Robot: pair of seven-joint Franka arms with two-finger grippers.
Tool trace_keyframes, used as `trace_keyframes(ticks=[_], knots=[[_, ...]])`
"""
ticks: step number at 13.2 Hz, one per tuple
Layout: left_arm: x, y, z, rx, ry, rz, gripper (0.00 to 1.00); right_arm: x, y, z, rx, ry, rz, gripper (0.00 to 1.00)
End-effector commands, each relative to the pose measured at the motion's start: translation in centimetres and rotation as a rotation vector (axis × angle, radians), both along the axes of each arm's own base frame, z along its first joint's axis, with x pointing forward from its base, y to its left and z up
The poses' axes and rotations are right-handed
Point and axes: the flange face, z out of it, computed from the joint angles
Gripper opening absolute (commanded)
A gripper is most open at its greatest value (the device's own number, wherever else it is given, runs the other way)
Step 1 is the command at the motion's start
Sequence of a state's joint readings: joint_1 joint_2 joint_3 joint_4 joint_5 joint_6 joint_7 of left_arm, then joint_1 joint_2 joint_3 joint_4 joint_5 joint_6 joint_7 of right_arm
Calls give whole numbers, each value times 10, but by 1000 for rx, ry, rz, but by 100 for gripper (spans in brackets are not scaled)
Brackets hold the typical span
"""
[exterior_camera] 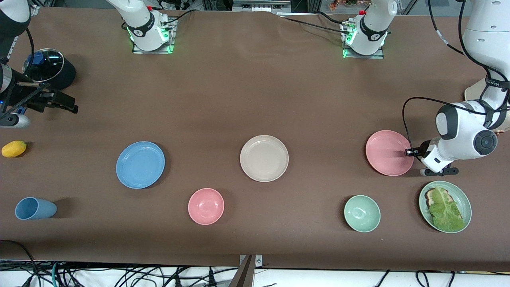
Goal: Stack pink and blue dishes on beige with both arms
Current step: 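Reach the large pink plate and grasp its rim with the left gripper, then carry the pink plate onto the beige plate and open the left gripper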
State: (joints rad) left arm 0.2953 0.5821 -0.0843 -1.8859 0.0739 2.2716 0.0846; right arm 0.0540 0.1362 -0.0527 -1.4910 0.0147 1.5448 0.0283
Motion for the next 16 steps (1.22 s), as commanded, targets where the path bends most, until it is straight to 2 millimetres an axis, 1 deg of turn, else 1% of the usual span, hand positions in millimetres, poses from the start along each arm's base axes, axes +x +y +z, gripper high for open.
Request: trace_keyframes(ticks=[1,2,4,5,6,7,8,10,11,12,13,14,16], knots=[[7,-1,20,13,-17,-18,0,-4,0,2,10,2,5,100],[13,-7,31,2,-1,-19,0,-4,0,3,10,0,6,100],[28,-20,58,-15,24,-17,0,-4,1,3,10,0,3,100],[36,-37,75,-23,41,-6,0,-4,1,4,10,-7,3,100],[44,-60,93,-29,61,27,0,-3,1,6,11,-16,3,100],[50,-90,112,-41,80,60,0,-3,1,7,13,-20,5,100],[53,-117,126,-73,96,102,0,-2,4,8,15,-22,6,100],[54,-175,141,-100,98,142,0,-3,9,10,15,-25,6,100],[51,-202,146,-106,103,164,0,-3,9,10,15,-25,6,100],[48,-234,150,-112,107,181,0,-2,8,9,13,-24,6,100],[45,-262,151,-110,107,200,0,-2,8,9,14,-24,5,100],[39,-297,152,-108,98,189,0,-2,10,9,13,-25,8,100],[34,-349,143,-116,67,196,0,-2,12,9,4,-24,16,100]])
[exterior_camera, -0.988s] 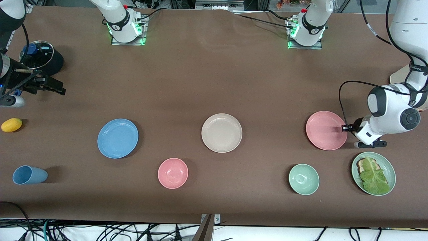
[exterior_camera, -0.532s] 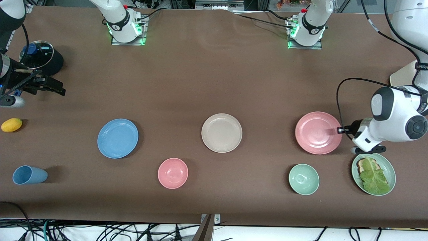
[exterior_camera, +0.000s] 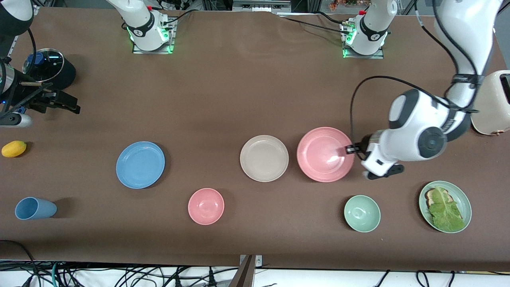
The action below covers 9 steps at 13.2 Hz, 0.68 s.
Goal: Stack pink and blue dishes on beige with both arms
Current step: 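Carry the pink plate onto the beige plate and open the left gripper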
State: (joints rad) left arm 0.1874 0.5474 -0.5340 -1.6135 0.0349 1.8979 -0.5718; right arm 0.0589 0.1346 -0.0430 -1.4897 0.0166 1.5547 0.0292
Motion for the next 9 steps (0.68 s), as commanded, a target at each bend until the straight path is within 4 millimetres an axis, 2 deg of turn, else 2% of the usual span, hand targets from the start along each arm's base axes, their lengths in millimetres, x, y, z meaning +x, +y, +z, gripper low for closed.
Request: trace_keyframes(ticks=[1,2,5,6,8,9], knots=[[-6,-63,-16,-14,-21,14,0,-2,1,5,1,-10,4,100],[-9,-87,-21,-22,-43,5,0,-2,-2,4,4,-8,2,100],[-7,-132,-38,-24,-64,20,0,-1,-3,4,4,-7,4,100],[-9,-147,-49,-11,-66,31,0,-1,-4,4,10,-7,1,100],[-14,-163,-64,19,-80,34,0,-1,-5,3,11,-5,-1,100],[-15,-164,-71,25,-72,32,0,-1,-7,3,13,-4,-4,100]])
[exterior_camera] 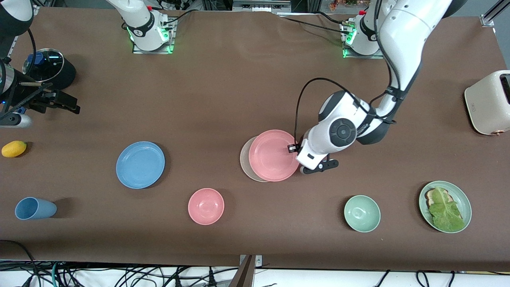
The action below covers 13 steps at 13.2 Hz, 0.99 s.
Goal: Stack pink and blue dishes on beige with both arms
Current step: 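Carry the pink plate onto the beige plate and open the left gripper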
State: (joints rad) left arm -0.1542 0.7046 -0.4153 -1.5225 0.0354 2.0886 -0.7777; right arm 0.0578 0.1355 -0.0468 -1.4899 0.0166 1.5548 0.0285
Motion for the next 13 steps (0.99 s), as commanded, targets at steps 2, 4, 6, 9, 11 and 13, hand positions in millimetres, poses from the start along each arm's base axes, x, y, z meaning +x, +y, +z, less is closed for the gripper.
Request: trace_keyframes(ticks=[2,4,6,9,11,13], knots=[[6,-9,-11,15,-5,9,25,-1,-5,3,12,-5,-12,100],[6,-9,-10,16,-6,7,100,-2,-7,4,12,-2,-15,100],[10,-5,-5,15,-15,18,100,-2,-4,4,11,-3,-12,100],[23,24,6,29,-26,40,100,1,-8,-1,13,3,-6,100],[32,53,16,45,-16,46,100,1,-7,-1,11,3,-3,100],[44,89,23,41,-20,6,100,4,-6,-10,9,18,0,100]])
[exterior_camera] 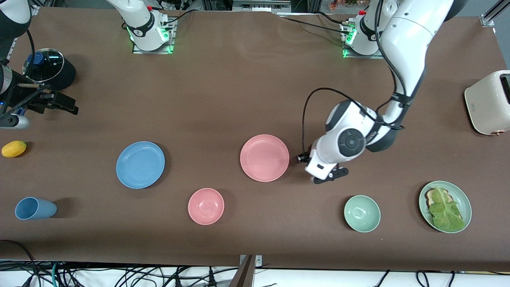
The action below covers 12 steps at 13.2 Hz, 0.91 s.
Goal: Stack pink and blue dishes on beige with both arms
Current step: 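Withdraw the left gripper while the right gripper reaches the blue plate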
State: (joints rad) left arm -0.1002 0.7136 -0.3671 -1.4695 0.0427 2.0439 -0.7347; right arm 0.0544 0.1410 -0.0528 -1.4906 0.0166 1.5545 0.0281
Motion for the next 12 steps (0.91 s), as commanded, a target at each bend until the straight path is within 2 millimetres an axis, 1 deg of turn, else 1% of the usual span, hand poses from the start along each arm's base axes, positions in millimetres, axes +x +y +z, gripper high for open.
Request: trace_keyframes(ticks=[1,2,3,4,5,7,9,11,12], knots=[[10,52,16,22,26,-58,100,6,1,-17,10,28,15,100],[13,75,21,21,42,-83,100,13,3,-34,11,50,25,100],[18,102,22,18,55,-87,100,19,6,-50,10,58,31,100],[21,129,22,18,79,-81,100,27,7,-74,9,61,31,100],[22,156,26,17,93,-100,100,29,9,-97,9,49,32,100],[25,222,32,9,105,-150,100,32,8,-139,-1,3,35,100],[24,278,35,25,118,-165,100,46,3,-178,-9,-4,31,100],[20,315,37,48,132,-222,100,53,-12,-225,-14,-7,8,100],[17,327,47,69,135,-244,100,52,-15,-242,-15,-16,3,100]])
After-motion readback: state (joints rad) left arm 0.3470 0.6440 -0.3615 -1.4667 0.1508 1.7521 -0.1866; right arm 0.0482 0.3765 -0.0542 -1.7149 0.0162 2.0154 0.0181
